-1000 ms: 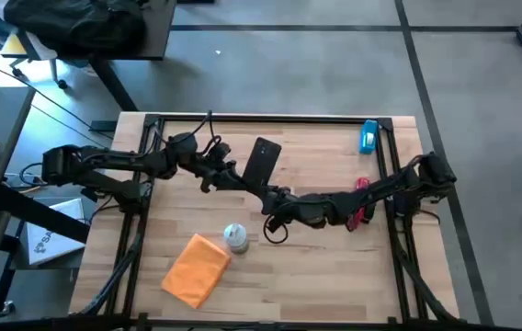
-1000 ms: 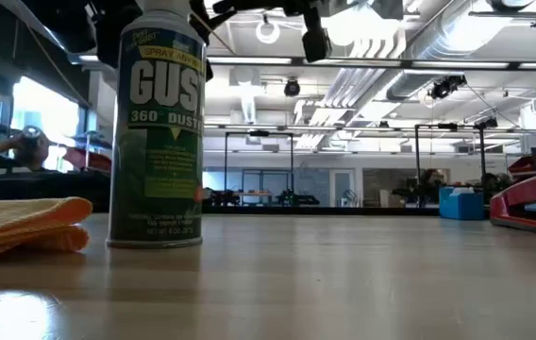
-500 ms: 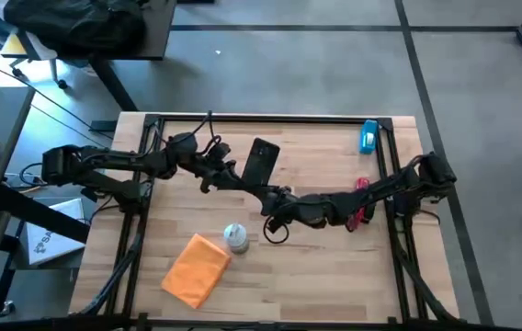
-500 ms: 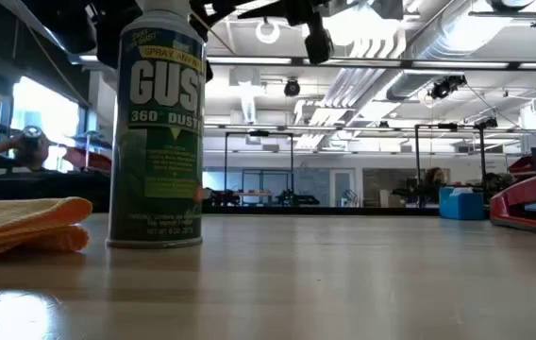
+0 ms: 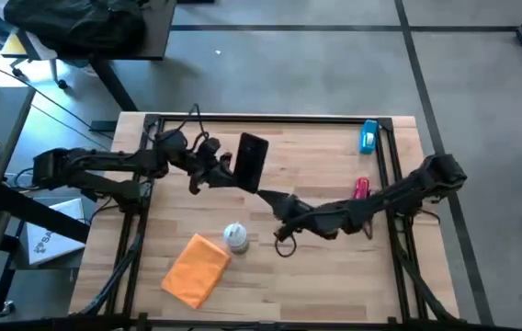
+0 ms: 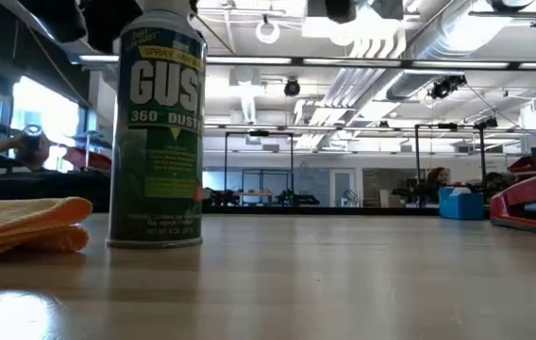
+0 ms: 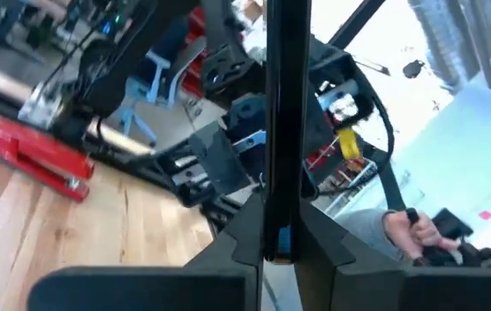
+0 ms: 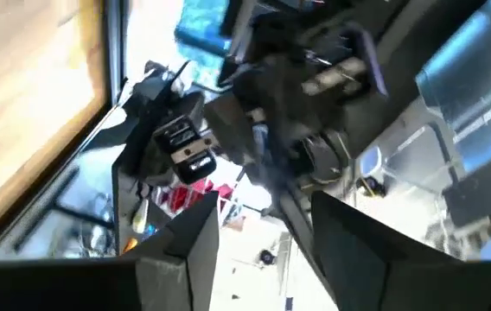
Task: Apply microfiber cloth
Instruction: Spray the cellphone using the spray bottle
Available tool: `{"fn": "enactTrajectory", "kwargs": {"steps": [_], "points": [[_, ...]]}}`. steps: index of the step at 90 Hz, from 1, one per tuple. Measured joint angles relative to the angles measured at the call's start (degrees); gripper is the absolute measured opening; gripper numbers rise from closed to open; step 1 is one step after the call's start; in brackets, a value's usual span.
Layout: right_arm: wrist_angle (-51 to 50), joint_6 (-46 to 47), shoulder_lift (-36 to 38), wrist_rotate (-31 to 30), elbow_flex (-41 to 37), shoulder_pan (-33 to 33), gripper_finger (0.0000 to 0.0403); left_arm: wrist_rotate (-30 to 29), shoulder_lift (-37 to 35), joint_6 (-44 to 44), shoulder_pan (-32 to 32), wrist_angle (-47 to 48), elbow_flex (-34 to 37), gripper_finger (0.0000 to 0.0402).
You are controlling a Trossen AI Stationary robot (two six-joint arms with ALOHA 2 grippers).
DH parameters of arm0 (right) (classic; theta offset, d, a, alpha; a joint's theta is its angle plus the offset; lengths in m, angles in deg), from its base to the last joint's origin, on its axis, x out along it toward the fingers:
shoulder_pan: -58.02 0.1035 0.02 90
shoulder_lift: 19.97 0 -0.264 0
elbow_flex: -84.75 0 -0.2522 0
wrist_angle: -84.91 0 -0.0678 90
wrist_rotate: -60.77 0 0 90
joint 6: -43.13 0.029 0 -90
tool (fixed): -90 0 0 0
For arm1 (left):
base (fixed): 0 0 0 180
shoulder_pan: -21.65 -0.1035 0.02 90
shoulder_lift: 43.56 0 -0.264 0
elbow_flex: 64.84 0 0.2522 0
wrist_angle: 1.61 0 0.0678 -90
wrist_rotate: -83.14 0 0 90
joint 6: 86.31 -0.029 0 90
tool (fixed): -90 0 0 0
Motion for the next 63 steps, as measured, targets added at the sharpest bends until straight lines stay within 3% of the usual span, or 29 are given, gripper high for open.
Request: {"fn": "enactTrajectory", "kwargs": {"steps": [16, 38, 49, 57, 63], "points": [[-0.73, 24.07, 7.24, 2.12, 0.00, -0.57, 0.0151, -4.44, -0.52, -7.04, 1.55, 0.17, -0.04, 0.0015], [-10.50, 73.80, 15.81, 7.00, 0.00, -7.71, 0.0151, -19.56, 2.19, -23.08, 8.48, 0.26, -0.04, 0.0015], [-18.32, 93.11, 18.10, 21.74, 0.00, -12.71, 0.0151, -27.81, 4.03, -31.81, 11.50, 0.12, -0.04, 0.0015], [-19.40, 101.11, 18.26, 34.72, 0.00, -15.67, 0.0151, -32.22, 5.13, -36.40, 12.88, 0.27, -0.04, 0.0015], [-19.53, 104.08, 18.26, 40.30, 0.00, -16.89, 0.0151, -34.23, 5.69, -38.66, 13.71, 0.18, -0.04, 0.0015]]}}
